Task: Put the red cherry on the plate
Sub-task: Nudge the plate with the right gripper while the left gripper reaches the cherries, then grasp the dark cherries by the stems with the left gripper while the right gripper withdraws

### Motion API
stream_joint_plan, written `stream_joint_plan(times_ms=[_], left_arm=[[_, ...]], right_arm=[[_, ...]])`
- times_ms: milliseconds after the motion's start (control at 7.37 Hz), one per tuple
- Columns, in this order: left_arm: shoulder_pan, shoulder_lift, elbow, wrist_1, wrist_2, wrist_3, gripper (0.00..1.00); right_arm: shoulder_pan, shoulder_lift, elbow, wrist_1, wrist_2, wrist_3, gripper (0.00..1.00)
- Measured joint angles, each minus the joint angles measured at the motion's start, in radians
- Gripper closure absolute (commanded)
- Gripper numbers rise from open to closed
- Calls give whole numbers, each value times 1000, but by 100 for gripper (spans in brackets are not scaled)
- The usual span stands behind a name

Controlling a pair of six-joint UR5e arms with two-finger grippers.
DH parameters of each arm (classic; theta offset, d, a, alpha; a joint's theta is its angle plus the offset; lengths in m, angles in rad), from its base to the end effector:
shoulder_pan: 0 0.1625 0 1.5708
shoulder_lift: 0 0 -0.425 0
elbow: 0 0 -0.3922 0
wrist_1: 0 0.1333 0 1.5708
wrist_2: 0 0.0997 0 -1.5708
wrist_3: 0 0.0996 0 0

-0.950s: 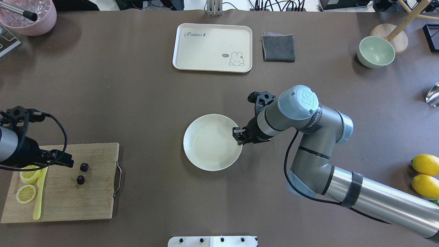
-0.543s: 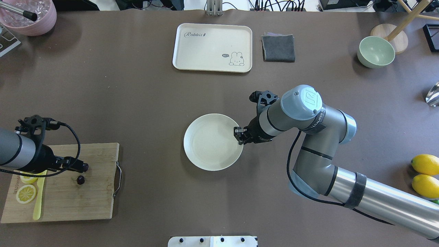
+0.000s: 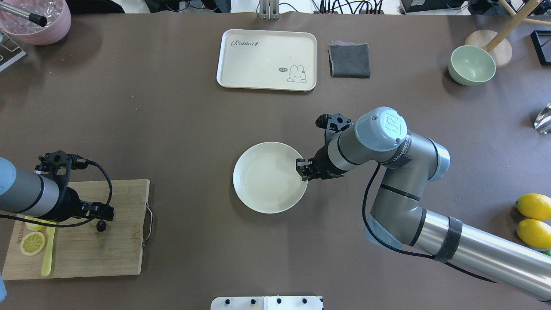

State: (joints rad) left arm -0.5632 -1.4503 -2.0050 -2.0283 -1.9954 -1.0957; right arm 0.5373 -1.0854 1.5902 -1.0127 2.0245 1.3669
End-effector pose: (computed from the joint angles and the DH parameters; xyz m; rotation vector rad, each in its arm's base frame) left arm 0.3369 -0.3219 0.4590 0.0266 0.8586 0.0811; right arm -0.5282 -0.4191 0.3052 -0.0040 -1.1185 0.0569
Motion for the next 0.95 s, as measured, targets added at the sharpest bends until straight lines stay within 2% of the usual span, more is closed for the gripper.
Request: stream_joint_plan(times_ms=[136, 407, 679, 814, 950], left_arm=[[8, -5, 4, -1, 8, -1, 18], [26, -9, 11, -2, 24, 0, 41], [37, -10, 19, -3, 27, 1, 44], [41, -9, 25, -3, 28, 1, 53], [43, -8, 28, -3, 29, 1, 69]], right_arm=[[1, -5, 8, 0, -39, 17, 1], [20, -52, 58, -4, -69, 27, 1], [72, -108, 106, -9, -33, -2, 1], [94, -124, 112, -10, -15, -22, 1], [117, -137, 116, -11, 12, -38, 1]])
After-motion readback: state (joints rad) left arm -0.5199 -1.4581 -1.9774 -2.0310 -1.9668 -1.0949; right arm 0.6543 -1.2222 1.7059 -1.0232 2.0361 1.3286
